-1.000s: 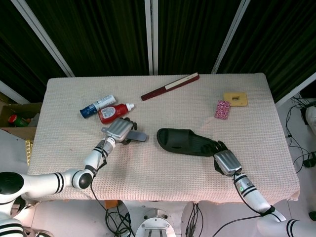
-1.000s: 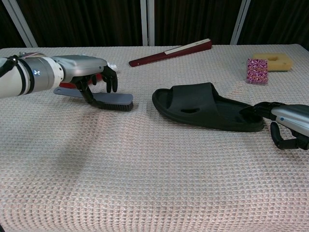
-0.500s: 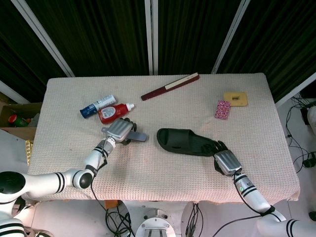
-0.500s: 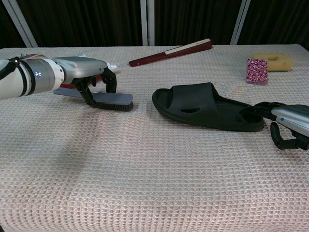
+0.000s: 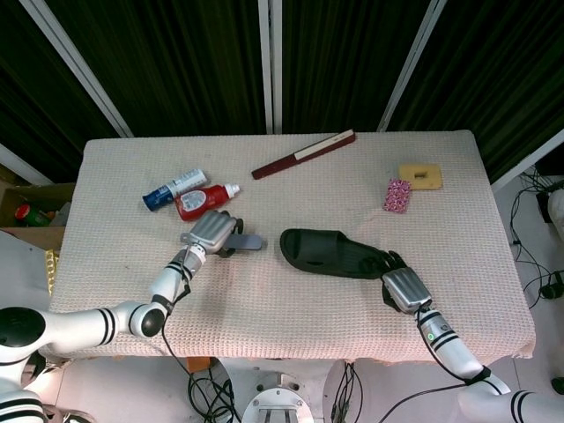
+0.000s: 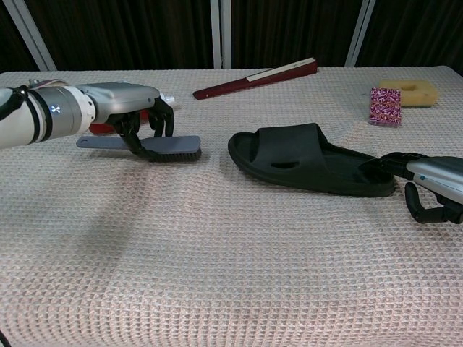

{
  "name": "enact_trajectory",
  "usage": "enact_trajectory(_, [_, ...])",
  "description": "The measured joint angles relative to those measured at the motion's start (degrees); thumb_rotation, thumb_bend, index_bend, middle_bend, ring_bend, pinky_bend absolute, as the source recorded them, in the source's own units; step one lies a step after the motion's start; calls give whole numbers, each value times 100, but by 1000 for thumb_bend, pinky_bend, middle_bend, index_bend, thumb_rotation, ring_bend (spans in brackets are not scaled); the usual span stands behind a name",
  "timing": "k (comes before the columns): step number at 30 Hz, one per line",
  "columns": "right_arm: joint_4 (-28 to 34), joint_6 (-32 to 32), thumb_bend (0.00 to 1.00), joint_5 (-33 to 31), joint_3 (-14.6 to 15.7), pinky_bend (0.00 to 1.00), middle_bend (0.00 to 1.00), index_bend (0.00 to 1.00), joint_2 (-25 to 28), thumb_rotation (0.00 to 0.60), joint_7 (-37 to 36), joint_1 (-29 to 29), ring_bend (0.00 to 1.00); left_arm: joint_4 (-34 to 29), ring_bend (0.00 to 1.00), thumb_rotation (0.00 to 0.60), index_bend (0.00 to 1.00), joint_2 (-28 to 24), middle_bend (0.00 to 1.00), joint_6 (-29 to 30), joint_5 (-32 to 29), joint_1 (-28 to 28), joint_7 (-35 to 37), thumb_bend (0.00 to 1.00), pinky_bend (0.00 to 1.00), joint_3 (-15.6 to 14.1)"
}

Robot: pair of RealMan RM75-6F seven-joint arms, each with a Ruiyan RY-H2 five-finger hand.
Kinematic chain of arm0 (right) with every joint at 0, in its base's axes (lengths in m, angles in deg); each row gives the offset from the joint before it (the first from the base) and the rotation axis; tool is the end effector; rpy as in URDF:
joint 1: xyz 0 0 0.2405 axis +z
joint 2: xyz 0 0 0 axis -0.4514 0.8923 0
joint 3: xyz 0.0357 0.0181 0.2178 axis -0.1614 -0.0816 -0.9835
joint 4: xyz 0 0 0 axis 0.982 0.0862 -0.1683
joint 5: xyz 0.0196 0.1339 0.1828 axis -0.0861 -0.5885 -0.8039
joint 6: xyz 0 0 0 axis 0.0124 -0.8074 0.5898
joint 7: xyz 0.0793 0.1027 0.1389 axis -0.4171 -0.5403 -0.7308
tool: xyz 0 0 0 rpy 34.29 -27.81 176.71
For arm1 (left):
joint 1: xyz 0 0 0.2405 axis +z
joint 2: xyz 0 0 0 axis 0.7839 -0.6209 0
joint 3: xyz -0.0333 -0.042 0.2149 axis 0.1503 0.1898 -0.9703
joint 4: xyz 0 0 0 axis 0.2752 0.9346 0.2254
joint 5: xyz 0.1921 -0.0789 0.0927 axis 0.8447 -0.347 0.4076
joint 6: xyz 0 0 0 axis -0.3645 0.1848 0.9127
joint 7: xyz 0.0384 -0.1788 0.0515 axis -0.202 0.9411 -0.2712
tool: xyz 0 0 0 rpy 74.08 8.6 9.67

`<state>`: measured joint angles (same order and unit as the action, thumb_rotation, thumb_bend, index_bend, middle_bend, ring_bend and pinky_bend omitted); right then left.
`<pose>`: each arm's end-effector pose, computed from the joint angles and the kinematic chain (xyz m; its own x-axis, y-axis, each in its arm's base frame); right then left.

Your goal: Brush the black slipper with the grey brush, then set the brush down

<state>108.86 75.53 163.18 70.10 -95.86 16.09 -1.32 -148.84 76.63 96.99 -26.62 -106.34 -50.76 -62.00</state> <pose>-0.2440 -0.2791 -0.0591 0.4535 -0.4325 0.7793 -0.8858 -0.3151 0.3406 -0.1082 0.3883 -0.0877 0.5285 0.4114 0.7426 0.8397 -0.3821 -0.3859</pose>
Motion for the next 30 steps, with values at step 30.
enact_trajectory(30, [-21, -15, 1000, -30, -4, 56, 155, 112, -14, 600, 15, -9, 0, 498, 642, 600, 823, 317, 839, 261, 943, 371, 1033, 418, 755, 190])
